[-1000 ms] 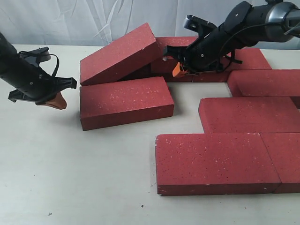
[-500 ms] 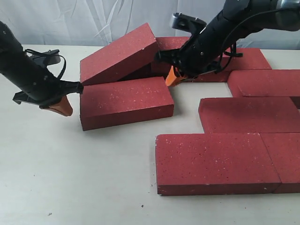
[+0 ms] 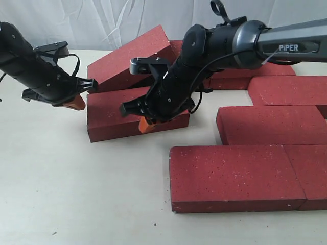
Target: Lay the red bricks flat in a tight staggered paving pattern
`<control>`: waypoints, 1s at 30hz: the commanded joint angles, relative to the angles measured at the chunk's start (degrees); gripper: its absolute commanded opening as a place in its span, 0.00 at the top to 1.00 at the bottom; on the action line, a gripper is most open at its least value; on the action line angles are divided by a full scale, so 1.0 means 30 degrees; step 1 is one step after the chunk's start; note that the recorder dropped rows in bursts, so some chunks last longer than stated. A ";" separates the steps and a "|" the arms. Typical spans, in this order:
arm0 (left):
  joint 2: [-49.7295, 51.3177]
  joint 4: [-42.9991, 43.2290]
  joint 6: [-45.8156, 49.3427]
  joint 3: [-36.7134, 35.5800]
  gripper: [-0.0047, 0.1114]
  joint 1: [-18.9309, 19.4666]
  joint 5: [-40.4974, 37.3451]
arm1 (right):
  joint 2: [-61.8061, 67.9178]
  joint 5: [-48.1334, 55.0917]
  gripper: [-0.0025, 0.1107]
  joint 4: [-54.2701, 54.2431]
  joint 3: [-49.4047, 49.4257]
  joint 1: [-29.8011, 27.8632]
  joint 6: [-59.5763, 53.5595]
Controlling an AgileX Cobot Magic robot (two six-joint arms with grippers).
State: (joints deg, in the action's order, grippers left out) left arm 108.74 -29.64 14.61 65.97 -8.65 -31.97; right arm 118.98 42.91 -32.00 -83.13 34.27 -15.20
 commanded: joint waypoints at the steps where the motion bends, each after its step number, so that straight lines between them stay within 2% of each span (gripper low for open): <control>1: -0.0040 0.1045 -0.0194 0.0046 0.96 -0.0091 0.0371 | 0.0522 -0.2088 0.98 -0.0500 0.0076 0.0013 0.0793; 4: -0.0003 0.1563 -0.0387 0.0046 0.96 0.0192 0.0371 | 0.0522 -0.3368 0.98 -0.0741 0.0040 0.0013 0.1136; 10: 0.0998 0.1436 -0.1107 0.0046 0.96 0.0171 0.0667 | 0.0522 -0.3787 0.98 -0.0818 0.0040 0.0013 0.1178; 17: 0.1755 0.0748 -0.1139 0.0134 0.96 0.0133 0.1015 | 0.0522 -0.1085 0.98 -0.0864 0.0040 0.0189 0.0352; 23: 0.1755 0.1671 -0.1139 0.1662 0.96 0.0578 -0.0162 | 0.0522 0.0459 0.98 -0.0880 0.0040 0.0968 -0.0543; 30: 0.1755 0.2062 -0.1246 0.2972 0.96 0.1392 -0.1226 | 0.0600 -0.2149 0.98 -0.0748 0.0040 0.2133 -0.0321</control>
State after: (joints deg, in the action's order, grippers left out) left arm 114.04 -24.25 11.30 73.80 -5.31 -34.22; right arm 120.76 40.01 -34.58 -83.13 39.95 -16.20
